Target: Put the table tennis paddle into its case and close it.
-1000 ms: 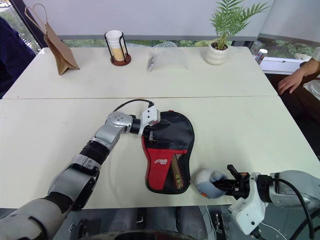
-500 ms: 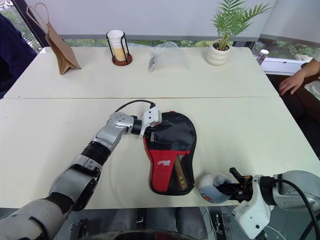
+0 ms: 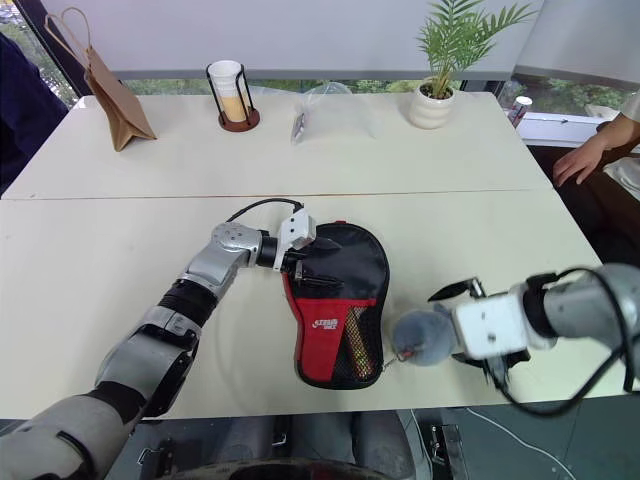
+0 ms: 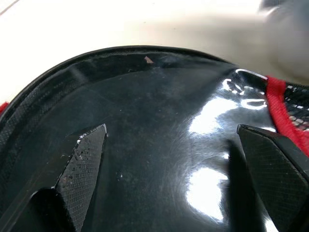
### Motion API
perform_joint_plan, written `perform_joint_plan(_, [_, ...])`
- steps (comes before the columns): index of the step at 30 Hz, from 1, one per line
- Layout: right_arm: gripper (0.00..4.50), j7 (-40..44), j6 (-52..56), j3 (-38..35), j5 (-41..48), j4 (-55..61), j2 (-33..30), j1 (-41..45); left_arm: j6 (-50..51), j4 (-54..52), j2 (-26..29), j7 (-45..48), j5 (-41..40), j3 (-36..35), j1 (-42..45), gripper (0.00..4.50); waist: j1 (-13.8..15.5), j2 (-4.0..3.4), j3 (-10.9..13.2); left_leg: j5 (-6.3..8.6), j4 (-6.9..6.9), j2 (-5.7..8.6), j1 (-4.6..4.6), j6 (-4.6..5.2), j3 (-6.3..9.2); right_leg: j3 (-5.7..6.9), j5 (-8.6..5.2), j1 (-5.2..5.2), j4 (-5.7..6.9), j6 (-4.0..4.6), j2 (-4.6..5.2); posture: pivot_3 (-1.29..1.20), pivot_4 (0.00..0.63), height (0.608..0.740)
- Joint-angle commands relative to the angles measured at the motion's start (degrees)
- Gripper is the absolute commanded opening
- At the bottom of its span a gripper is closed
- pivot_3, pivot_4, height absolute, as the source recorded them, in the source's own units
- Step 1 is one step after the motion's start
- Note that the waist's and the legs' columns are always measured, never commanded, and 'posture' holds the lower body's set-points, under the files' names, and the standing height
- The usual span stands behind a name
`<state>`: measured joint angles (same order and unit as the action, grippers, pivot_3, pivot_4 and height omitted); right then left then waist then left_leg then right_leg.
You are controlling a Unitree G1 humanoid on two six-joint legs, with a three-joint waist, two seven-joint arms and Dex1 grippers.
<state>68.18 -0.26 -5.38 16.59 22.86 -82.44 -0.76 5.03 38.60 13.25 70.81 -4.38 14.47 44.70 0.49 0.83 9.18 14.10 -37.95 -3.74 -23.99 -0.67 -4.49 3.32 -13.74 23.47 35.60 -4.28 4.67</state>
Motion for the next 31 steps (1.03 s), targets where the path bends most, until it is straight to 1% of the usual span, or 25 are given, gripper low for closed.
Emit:
perform_joint_plan(1, [4.49, 3.94, 9.96, 0.43, 7.43, -3.06, 0.34, 9.73, 3.22, -4.51, 1.98, 0.52, -3.11, -3.34, 1.84, 4.5, -0.01, -0.04, 0.06, 0.0, -0.01, 0.0, -0.1, 0.0, -0.01, -0.01, 0.01, 0.12, 0.03, 0.01, 0.0, 0.0, 0.15, 0.74])
perform_joint_plan(4, [4.49, 6.13, 16.53, 2.12, 10.12, -7.2, 2.62, 17.59, 6.62, -9.47, 4.31, 1.41, -6.02, -5.69, 2.12, 4.5, 0.13, 0.05, 0.14, -0.02, -0.09, 0.02, -0.56, 0.0, -0.05, -0.07, 0.02, 0.64, 0.26, 0.03, 0.02, 0.0, 0.15, 0.74])
perform_joint_plan(6, [4.49, 6.89, 20.91, 2.9, 11.31, -9.93, 4.34, 21.58, 9.39, -13.02, 6.16, 1.87, -8.26, -7.42, 1.96, 4.5, 0.3, 0.08, 0.18, -0.02, -0.09, 0.03, -0.62, 0.0, -0.1, -0.1, 0.01, 0.72, 0.33, 0.02, 0.01, 0.0, 0.15, 0.74])
perform_joint_plan(11, [4.49, 7.85, 31.49, 2.83, 14.49, -15.52, 7.43, 28.07, 21.04, -26.28, 13.74, 2.91, -16.23, -12.77, 0.34, 4.5, 0.08, 0.0, 0.35, -0.03, -0.1, 0.04, -0.72, -0.01, -0.18, -0.12, 0.0, 0.88, 0.46, 0.02, 0.02, 0.0, 0.15, 0.74])
perform_joint_plan(16, [4.49, 7.85, 37.96, 1.17, 17.41, -15.38, 8.99, 30.03, 29.89, -38.18, 23.13, 3.31, -21.59, -16.39, -4.84, 4.5, -0.26, -0.07, 0.35, -0.04, -0.1, 0.03, -0.69, -0.02, -0.23, -0.12, 0.01, 0.9, 0.52, 0.0, 0.0, 0.0, 0.15, 0.74])
perform_joint_plan(20, [4.49, 6.83, 41.04, 0.5, 19.04, -13.89, 10.55, 31.84, 35.19, -43.8, 28.08, 1.73, -25.87, -19.58, -8.97, 4.5, -0.15, -0.12, 0.41, -0.07, -0.1, 0.02, -0.67, -0.07, -0.25, -0.12, 0.01, 0.91, 0.55, 0.01, -0.01, 0.0, 0.15, 0.74])
perform_joint_plan(22, [4.49, 6.18, 42.19, -0.57, 20.19, -12.16, 11.45, 31.24, 38.02, -46.65, 30.16, 0.85, -28.11, -21.52, -11.77, 4.5, -0.1, -0.11, 0.43, -0.08, -0.1, 0.02, -0.68, -0.09, -0.25, -0.13, 0.01, 0.92, 0.55, 0.01, 0.01, 0.0, 0.15, 0.74])
perform_joint_plan(25, [4.49, 4.75, 43.03, -1.34, 20.66, -11.92, 13.39, 31.44, 40.02, -49.22, 32.38, -0.35, -30.34, -23.11, -14.39, 4.5, -0.05, -0.11, 0.43, -0.08, -0.09, 0.01, -0.67, -0.09, -0.23, -0.14, 0.0, 0.92, 0.53, 0.01, 0.02, 0.0, 0.15, 0.74])
perform_joint_plan(28, [4.49, 3.22, 43.59, -1.75, 20.35, -12.21, 14.84, 32.03, 40.63, -50.06, 33.31, -2.21, -31.91, -24.87, -15.25, 4.5, 0.2, -0.1, 0.44, -0.08, -0.1, 0.03, -0.68, -0.1, -0.28, -0.14, 0.01, 0.91, 0.53, 0.01, 0.03, 0.0, 0.15, 0.74])
perform_joint_plan(31, [4.49, 3.07, 42.63, -1.63, 19.1, -12.78, 14.99, 31.92, 40.5, -50.45, 33.7, -3.2, -32.74, -24.92, -15.45, 4.5, 0.18, -0.1, 0.44, -0.09, -0.11, 0.04, -0.68, -0.1, -0.3, -0.15, 0.01, 0.91, 0.53, 0.01, 0.03, 0.0, 0.15, 0.74])
